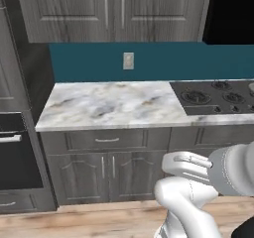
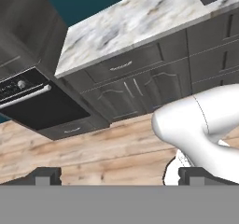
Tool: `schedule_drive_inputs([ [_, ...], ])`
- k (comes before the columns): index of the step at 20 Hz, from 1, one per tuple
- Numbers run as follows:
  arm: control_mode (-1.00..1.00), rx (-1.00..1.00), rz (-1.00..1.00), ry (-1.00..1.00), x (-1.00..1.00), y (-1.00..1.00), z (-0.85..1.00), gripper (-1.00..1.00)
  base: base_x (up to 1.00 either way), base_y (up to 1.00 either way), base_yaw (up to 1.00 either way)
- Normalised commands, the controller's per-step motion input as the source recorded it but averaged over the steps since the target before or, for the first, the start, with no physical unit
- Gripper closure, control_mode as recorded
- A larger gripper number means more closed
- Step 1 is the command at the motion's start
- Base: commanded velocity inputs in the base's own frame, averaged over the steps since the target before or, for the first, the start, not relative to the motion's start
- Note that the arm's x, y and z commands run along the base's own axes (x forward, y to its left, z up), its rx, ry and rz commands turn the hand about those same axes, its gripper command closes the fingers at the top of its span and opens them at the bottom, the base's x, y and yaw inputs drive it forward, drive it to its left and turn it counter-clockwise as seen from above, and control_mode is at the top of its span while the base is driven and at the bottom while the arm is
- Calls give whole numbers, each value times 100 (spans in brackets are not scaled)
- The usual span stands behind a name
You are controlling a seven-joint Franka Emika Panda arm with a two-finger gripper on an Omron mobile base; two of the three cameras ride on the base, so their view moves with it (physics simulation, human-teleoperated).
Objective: Move the pot and pan from the stove into the sink.
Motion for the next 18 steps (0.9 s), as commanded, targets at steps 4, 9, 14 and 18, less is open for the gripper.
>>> schedule_drive_inputs([
  [4,100,0,0,0,0,0,0,-100,21,-60,-6],
  [9,100,0,0,0,0,0,0,-100,48,-83,-7],
  [14,100,0,0,0,0,0,0,-100,50,-88,-8],
  [18,100,0,0,0,0,0,0,-100,46,-94,-9],
])
